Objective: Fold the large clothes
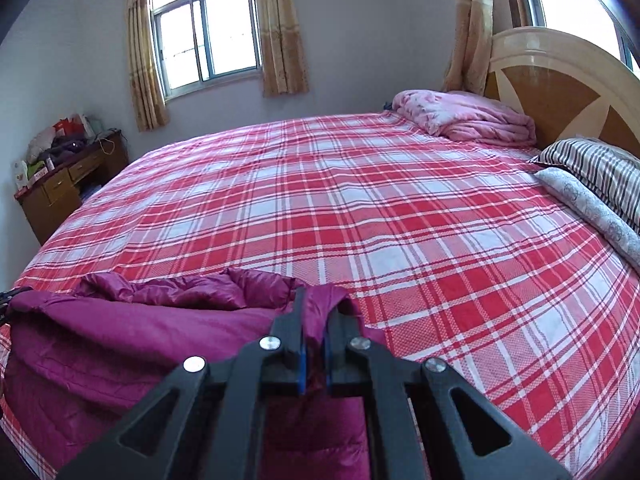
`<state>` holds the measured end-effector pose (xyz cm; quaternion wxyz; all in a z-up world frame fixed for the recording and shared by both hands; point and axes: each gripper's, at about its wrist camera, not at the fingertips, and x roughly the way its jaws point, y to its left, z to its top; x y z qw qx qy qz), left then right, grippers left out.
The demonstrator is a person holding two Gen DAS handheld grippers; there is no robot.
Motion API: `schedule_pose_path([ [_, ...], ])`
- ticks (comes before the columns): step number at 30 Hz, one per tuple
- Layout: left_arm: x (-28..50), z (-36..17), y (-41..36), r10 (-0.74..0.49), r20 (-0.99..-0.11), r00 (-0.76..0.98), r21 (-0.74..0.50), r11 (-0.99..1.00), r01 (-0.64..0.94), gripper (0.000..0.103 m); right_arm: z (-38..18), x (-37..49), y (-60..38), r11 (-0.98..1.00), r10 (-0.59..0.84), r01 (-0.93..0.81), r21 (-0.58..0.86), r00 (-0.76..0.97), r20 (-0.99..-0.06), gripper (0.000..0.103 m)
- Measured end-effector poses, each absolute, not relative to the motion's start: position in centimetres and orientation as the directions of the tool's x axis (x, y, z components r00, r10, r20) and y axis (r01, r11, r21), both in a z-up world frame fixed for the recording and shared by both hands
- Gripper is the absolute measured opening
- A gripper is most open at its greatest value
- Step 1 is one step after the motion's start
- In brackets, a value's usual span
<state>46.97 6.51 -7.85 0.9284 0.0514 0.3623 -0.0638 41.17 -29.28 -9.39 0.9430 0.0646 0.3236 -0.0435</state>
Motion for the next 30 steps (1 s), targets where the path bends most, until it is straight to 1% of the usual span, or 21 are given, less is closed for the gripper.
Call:
schedule_pose_path([
  [1,46.9,-7.5,6.9,-0.051,-0.658,0.751,0.069,0.989,0.128,0.057,-9.8,41.6,-29.5,0.987,-0.045,0.129,0.091,0.78,-0.624,0.007],
  [2,46.8,-7.0,7.6,-0.004,-0.621,0.784,0.096,0.992,0.08,0.069,-10.1,42.0,-29.7,0.987,-0.047,0.134,0.091,0.774,-0.631,0.007],
  [3,46.5,-6.4,8.3,0.029,-0.589,0.807,0.108,0.993,0.043,0.086,-10.5,42.3,-29.8,0.986,-0.046,0.137,0.092,0.766,-0.641,0.007],
  [4,46.0,-5.9,9.0,0.05,-0.552,0.832,0.108,0.994,0.012,0.087,-10.7,42.7,-29.8,0.987,-0.047,0.137,0.09,0.761,-0.647,0.007],
  [6,45.8,-5.6,9.4,0.062,-0.539,0.84,0.118,0.993,0.002,0.087,-10.9,43.4,-29.6,0.988,-0.049,0.132,0.078,0.754,-0.656,0.007],
  [8,45.4,-5.6,8.6,0.111,-0.524,0.844,0.165,0.986,-0.027,0.087,-11.0,44.3,-29.1,0.989,-0.052,0.133,0.071,0.744,-0.666,0.007],
  [13,42.9,-6.3,3.7,0.153,-0.454,0.878,0.289,0.957,-0.017,0.087,-11.0,46.6,-28.5,0.985,-0.071,0.156,0.066,0.733,-0.677,0.007],
  [15,42.4,-6.7,1.6,0.175,-0.432,0.885,0.326,0.945,-0.028,0.087,-11.0,47.4,-28.3,0.984,-0.072,0.163,0.071,0.73,-0.68,0.012],
  [17,42.2,-7.5,-0.5,0.186,-0.429,0.884,0.364,0.931,-0.019,0.088,-10.8,47.8,-28.4,0.981,-0.078,0.179,0.079,0.727,-0.682,0.029],
  [18,42.4,-8.0,-1.5,0.189,-0.433,0.881,0.386,0.923,-0.008,0.088,-10.5,47.5,-28.4,0.977,-0.078,0.189,0.094,0.736,-0.672,0.035],
  [19,42.5,-8.7,-2.3,0.196,-0.434,0.879,0.408,0.913,-0.002,0.088,-10.2,47.1,-28.4,0.974,-0.08,0.199,0.107,0.749,-0.658,0.054],
  [20,42.8,-9.3,-3.0,0.218,-0.425,0.879,0.436,0.9,-0.012,0.088,-9.7,46.6,-28.3,0.972,-0.093,0.209,0.107,0.763,-0.64,0.082],
  [21,43.2,-10.0,-3.4,0.242,-0.422,0.874,0.461,0.887,-0.024,0.088,-9.1,45.9,-28.1,0.97,-0.114,0.221,0.102,0.786,-0.608,0.094],
  [22,43.8,-10.7,-3.6,0.262,-0.433,0.863,0.471,0.882,-0.031,0.088,-8.5,45.1,-27.8,0.97,-0.125,0.22,0.099,0.808,-0.576,0.099],
  [24,44.8,-11.6,-3.5,0.281,-0.478,0.832,0.462,0.886,-0.034,0.088,-7.7,44.1,-26.7,0.98,-0.084,0.172,0.098,0.81,-0.58,0.096],
  [26,45.4,-11.8,-3.3,0.301,-0.51,0.806,0.452,0.891,-0.047,0.088,-7.4,43.3,-25.0,0.988,-0.03,0.113,0.102,0.801,-0.598,0.082],
  [28,45.3,-10.8,-3.8,0.29,-0.501,0.815,0.437,0.898,-0.051,0.088,-7.9,42.9,-22.6,0.995,0.011,0.052,0.084,0.789,-0.614,0.077],
  [30,44.7,-9.6,-4.6,0.28,-0.459,0.843,0.444,0.894,-0.055,0.088,-8.9,43.0,-20.0,0.999,0.043,-0.017,0.047,0.774,-0.632,0.076],
])
